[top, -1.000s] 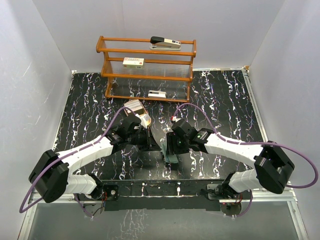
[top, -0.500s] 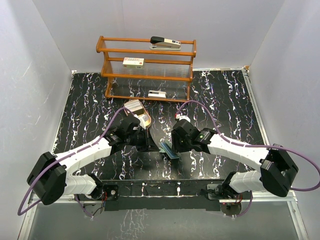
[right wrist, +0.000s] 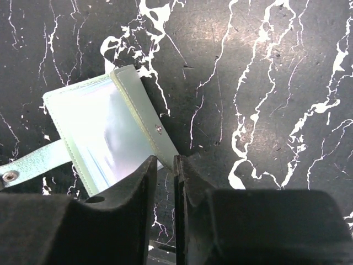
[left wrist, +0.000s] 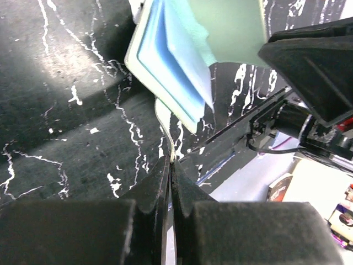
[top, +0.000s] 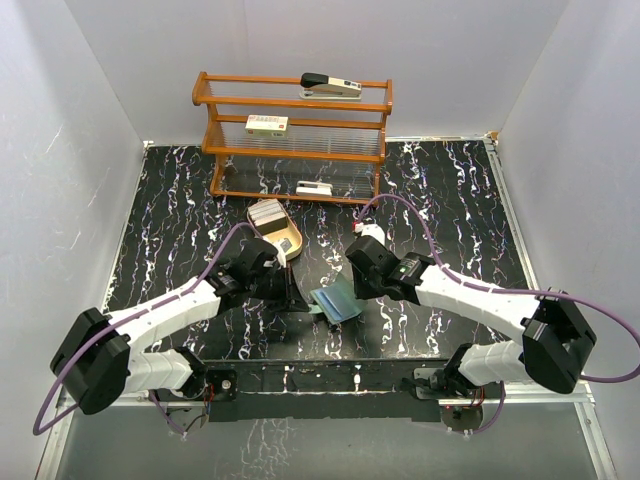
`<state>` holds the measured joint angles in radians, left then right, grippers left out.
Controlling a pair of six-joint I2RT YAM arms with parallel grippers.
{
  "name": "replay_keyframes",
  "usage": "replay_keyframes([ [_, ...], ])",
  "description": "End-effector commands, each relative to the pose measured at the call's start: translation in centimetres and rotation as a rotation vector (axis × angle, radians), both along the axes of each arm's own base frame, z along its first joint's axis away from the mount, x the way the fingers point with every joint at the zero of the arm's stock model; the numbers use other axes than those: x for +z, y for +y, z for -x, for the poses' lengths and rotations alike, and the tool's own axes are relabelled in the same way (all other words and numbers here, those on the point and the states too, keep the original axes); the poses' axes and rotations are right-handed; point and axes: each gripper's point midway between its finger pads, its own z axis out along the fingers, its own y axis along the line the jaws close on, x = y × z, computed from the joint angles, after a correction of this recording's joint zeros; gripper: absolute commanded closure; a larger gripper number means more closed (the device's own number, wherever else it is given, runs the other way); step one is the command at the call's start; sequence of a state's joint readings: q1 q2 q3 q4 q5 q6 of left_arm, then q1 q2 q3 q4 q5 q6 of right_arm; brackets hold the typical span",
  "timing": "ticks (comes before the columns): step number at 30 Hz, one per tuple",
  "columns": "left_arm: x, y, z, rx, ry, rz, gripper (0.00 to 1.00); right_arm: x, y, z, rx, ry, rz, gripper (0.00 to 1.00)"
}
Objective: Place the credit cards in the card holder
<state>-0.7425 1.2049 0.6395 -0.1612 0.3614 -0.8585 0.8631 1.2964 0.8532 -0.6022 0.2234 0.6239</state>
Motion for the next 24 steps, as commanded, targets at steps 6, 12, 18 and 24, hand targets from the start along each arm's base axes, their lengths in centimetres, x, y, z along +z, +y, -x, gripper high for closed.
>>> replay_keyframes([
  [6,-1.6,3.3,0.6,0.046,-0.017,-0.143,1.00,-1.2,-0.3,-0.4,-0.019,-0.004,0.001,0.94],
  [12,-2.1,4.3,0.4,0.094,-0.005,-0.194,1.00,-2.8,-0.3,0.7,-0.040,0.035,-0.050,1.00],
  [18,-1.2,3.2,0.5,0.086,0.000,-0.124,0.76,-4.3,-0.3,1.8,-0.069,0.072,-0.111,1.00],
  [24,-0.9,2.6,0.1,0.088,-0.021,-0.081,0.45,-5.8,-1.4,2.4,-0.118,0.093,-0.097,1.00],
])
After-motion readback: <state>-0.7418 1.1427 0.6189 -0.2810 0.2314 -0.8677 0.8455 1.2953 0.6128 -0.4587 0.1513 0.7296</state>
